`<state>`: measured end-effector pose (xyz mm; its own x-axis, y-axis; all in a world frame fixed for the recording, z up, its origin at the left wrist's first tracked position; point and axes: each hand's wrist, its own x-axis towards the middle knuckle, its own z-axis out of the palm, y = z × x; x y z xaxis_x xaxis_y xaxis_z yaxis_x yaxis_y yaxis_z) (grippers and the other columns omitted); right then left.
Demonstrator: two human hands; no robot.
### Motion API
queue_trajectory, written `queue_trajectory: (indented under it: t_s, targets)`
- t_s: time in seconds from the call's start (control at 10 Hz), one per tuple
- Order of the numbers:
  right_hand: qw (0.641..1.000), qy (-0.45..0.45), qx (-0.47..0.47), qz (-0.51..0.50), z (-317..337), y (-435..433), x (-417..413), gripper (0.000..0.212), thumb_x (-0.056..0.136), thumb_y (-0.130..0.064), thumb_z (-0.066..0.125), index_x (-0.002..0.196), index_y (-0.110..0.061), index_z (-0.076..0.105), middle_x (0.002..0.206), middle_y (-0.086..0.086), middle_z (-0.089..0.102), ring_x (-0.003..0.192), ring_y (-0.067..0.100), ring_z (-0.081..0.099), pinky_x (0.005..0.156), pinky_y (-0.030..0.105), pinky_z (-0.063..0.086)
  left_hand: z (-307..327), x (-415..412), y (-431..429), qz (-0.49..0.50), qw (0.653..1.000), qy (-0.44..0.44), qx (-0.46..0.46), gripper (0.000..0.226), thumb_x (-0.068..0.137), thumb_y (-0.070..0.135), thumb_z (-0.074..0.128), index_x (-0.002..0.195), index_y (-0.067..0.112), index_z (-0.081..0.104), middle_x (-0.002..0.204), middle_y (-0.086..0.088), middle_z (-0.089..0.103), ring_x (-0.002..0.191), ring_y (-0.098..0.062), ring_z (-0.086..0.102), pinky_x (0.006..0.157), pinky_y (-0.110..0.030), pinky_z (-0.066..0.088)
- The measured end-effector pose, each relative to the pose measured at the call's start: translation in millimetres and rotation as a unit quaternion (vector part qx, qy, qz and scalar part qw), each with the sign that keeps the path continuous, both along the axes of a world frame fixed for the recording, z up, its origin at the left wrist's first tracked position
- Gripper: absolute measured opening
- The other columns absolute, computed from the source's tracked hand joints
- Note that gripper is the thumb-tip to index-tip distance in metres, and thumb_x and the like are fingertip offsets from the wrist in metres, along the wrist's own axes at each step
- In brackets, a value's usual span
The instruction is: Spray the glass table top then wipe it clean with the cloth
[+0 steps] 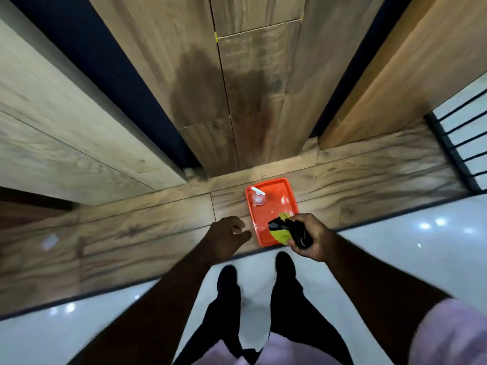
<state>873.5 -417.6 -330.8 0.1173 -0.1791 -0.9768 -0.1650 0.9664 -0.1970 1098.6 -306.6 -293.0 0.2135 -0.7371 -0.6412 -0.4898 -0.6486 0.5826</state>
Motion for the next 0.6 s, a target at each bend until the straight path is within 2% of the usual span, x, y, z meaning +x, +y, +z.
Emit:
queue_trajectory:
  t_s: [0.1,0.2,0.3,0.4,0.5,0.6]
  targets:
    - [0.995,0.048,-0.078,0.048,-19,-32,14,0.005,0.100,-0.011,0.070,0.098,-0.012,0.065,0.076,0.009,0.069,0.067,0.018,0.062,0.043,0.022,0.056,-1,-16,-7,0.061,0.998,0.009,0.009,0.031,0.089,0.040,0.079,0.113,0.022,0.071,0.112,0.004,0.073,0.088,-0.005,0.065,0.070,-0.016,0.045]
    - [0.990,0.055,-0.120,0.060,-36,-43,17,0.017,0.096,-0.004,0.076,0.098,-0.016,0.065,0.087,0.012,0.070,0.071,0.021,0.067,0.047,0.025,0.060,-2,-23,-8,0.089,0.996,0.002,0.002,0.028,0.089,0.040,0.079,0.111,0.024,0.072,0.108,0.006,0.074,0.077,0.000,0.064,0.062,-0.018,0.044]
    - [0.958,0.116,-0.215,0.149,-49,-49,13,0.021,0.091,0.002,0.075,0.089,-0.018,0.073,0.101,0.009,0.078,0.087,0.025,0.075,0.075,0.040,0.067,1,-33,-5,0.117,0.993,0.008,-0.012,0.026,0.089,0.040,0.079,0.108,0.024,0.073,0.105,0.009,0.074,0.066,0.006,0.061,0.053,-0.008,0.042]
    - [0.926,0.162,-0.283,0.189,-58,-51,6,0.021,0.088,0.001,0.070,0.086,-0.017,0.081,0.090,-0.002,0.083,0.092,0.020,0.079,0.096,0.045,0.065,3,-37,-5,0.112,0.993,0.014,-0.019,0.029,0.089,0.041,0.078,0.111,0.023,0.072,0.107,0.008,0.074,0.073,0.003,0.063,0.055,-0.006,0.042]
    - [0.907,0.183,-0.320,0.205,-53,-48,1,0.020,0.086,-0.001,0.069,0.089,-0.015,0.083,0.087,-0.005,0.082,0.091,0.020,0.077,0.096,0.041,0.063,7,-36,4,0.117,0.993,0.005,-0.021,0.027,0.090,0.041,0.078,0.110,0.024,0.072,0.108,0.008,0.074,0.081,-0.001,0.066,0.057,-0.006,0.042]
    - [0.932,0.115,-0.308,0.153,-39,-41,4,0.021,0.087,0.005,0.070,0.084,-0.013,0.079,0.096,0.010,0.082,0.074,0.025,0.072,0.075,0.036,0.062,12,-38,12,0.142,0.989,0.007,-0.029,0.025,0.090,0.038,0.078,0.109,0.023,0.073,0.107,0.008,0.075,0.078,0.000,0.066,0.058,-0.005,0.042]
